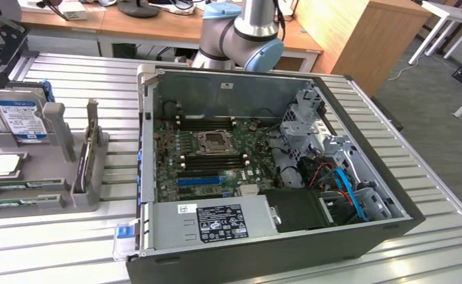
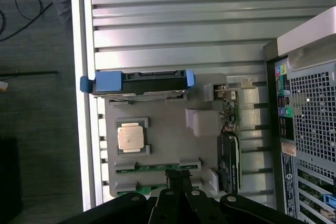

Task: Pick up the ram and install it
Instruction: 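Reach for the ram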

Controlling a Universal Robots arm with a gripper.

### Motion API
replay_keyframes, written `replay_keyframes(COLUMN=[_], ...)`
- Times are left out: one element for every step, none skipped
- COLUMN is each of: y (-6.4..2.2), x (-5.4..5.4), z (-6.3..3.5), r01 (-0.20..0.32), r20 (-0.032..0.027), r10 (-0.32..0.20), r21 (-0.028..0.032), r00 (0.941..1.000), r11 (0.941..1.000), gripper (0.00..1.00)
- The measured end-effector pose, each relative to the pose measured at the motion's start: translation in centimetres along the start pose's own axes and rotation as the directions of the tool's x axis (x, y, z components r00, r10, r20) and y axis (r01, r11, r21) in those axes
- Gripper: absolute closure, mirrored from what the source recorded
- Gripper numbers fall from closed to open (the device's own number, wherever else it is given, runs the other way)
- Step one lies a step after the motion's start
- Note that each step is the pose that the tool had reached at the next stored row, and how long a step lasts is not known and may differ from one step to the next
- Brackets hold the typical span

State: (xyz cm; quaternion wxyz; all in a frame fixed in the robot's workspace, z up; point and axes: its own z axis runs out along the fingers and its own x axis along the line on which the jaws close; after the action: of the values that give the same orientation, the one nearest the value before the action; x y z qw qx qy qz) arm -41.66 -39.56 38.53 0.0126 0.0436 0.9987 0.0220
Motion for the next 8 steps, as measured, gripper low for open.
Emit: replay_keyframes(y=[-0.04, -0.11, -0.23, -0.39, -0.56, -0.70, -0.83, -0.97], x=[0.03, 0.06, 0.07, 0.09, 0.09, 0.09, 0.09, 0.09], z=[0.00, 0.00, -0.01, -0.01, -0.02, -0.03, -0.04, -0.04], r01=[0.000, 0.000, 0.000, 0.000, 0.000, 0.000, 0.000, 0.000], r20=[0.0000, 0.0001, 0.0001, 0.0001, 0.0000, 0.0001, 0.0000, 0.0001], r10=[0.000, 0.000, 0.000, 0.000, 0.000, 0.000, 0.000, 0.000], r21=[0.0000, 0.0000, -0.0001, 0.0000, -0.0001, 0.0000, 0.0000, -0.0001], r00=[1.0000, 1.0000, 1.0000, 1.0000, 1.0000, 1.0000, 1.0000, 1.0000], r11=[1.0000, 1.0000, 1.0000, 1.0000, 1.0000, 1.0000, 1.0000, 1.0000], gripper=[0.90, 0.90, 0.90, 0.90, 0.90, 0.90, 0.90, 0.90])
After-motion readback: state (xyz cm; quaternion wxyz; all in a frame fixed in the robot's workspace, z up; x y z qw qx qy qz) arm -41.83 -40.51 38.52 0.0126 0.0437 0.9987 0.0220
